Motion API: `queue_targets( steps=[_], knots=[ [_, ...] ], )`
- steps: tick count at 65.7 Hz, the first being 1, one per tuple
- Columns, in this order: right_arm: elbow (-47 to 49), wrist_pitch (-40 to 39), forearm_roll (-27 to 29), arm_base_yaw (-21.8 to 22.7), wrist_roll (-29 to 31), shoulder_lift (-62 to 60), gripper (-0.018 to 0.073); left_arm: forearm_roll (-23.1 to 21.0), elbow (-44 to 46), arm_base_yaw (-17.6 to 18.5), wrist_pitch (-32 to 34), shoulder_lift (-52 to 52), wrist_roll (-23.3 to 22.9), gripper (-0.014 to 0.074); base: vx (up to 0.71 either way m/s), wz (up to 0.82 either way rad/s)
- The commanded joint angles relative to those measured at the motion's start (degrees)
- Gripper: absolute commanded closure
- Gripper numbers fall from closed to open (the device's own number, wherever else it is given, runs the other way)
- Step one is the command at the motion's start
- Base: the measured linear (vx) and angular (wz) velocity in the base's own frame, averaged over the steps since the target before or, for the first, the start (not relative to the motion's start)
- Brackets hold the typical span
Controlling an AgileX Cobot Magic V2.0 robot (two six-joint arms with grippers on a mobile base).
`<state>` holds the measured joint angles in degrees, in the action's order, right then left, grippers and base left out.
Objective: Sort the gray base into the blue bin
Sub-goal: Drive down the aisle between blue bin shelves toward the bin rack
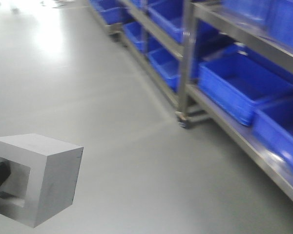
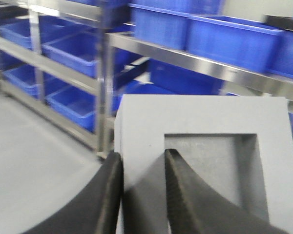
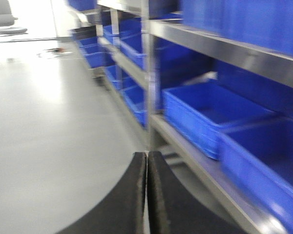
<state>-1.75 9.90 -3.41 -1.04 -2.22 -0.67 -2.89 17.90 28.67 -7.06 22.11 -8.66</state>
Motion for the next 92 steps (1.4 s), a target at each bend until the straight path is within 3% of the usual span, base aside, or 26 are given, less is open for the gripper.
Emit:
queue_targets(
  steps=[1, 38, 92],
  knots=[
    [-0.8, -4.2, -0.4, 0.3, 0.3, -0.6, 0.0568, -0.3, 2.0, 0.1, 6.4, 0.4, -0.4, 0.0602, 0.25, 0.75],
    [-0.8, -4.2, -0.4, 0.3, 0.3, -0.6, 0.0568, -0.3, 2.0, 0.1, 6.4, 0.4, -0.4, 0.0602, 0.28, 0.58],
    [-0.8, -4.2, -0.4, 0.3, 0.3, -0.6, 0.0568, -0.3, 2.0, 0.1, 6.4, 0.4, -0.4, 0.0602, 0.40, 0.01]
  ],
)
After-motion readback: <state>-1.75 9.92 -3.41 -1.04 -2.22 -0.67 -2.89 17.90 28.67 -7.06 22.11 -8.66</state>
